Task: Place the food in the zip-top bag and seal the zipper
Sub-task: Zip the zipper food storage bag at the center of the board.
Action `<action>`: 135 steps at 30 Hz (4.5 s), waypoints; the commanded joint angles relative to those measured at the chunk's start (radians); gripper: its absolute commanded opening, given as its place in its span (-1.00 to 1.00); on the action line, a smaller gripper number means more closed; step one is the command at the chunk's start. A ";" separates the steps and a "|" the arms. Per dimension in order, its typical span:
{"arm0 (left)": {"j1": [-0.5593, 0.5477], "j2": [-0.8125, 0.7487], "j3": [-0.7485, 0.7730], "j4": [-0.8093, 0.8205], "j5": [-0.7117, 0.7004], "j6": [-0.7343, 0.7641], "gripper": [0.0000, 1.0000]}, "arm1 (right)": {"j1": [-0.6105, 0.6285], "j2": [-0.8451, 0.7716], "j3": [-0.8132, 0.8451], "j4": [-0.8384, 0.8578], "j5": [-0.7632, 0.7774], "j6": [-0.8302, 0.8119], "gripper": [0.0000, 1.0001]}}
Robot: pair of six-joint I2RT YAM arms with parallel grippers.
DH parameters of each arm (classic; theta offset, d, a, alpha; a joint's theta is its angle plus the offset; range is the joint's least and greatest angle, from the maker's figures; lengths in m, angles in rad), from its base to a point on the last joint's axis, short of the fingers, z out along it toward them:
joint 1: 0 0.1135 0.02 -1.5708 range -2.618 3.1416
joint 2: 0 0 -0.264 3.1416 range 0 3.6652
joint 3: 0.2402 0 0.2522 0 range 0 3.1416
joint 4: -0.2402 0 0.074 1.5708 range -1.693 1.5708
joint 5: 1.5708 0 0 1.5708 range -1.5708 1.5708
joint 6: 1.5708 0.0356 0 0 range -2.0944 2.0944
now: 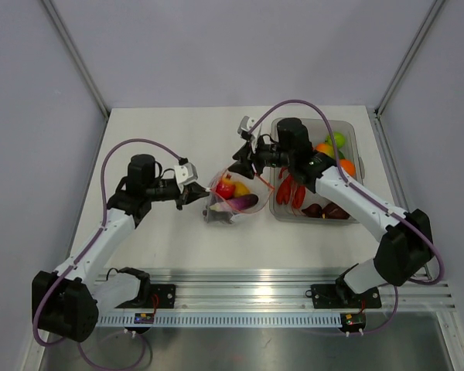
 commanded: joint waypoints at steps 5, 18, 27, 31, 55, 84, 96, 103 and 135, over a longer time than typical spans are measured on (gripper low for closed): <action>-0.002 -0.035 0.056 0.114 0.061 -0.051 -1.00 | 0.071 -0.107 0.042 -0.134 0.070 -0.234 -0.02; 0.002 0.048 0.198 0.094 0.139 -0.181 -1.00 | 0.208 -0.054 0.167 -0.204 0.081 -0.276 -0.14; 0.002 0.020 0.199 0.062 0.139 -0.130 -1.00 | 0.222 0.000 0.168 -0.179 0.107 -0.293 -0.18; 0.002 0.016 0.201 0.046 0.139 -0.120 -1.00 | 0.222 0.017 0.173 -0.171 0.098 -0.276 -0.32; 0.045 0.045 0.198 0.019 0.092 -0.113 -1.00 | 0.220 -0.141 -0.016 -0.093 0.144 -0.196 -1.00; 0.080 0.100 0.190 0.252 -0.092 -0.310 -1.00 | 0.219 -0.511 -0.381 -0.153 0.354 -0.066 -0.99; 0.094 0.099 0.205 0.250 -0.143 -0.304 -1.00 | 0.220 -0.569 -0.441 -0.165 0.414 -0.052 -1.00; 0.077 0.068 0.242 0.150 -0.004 -0.295 -1.00 | 0.219 -0.587 -0.452 -0.153 0.414 -0.043 -1.00; -0.383 0.200 0.331 -0.176 -0.214 0.134 0.05 | 0.219 -0.600 -0.419 -0.182 0.401 -0.058 -1.00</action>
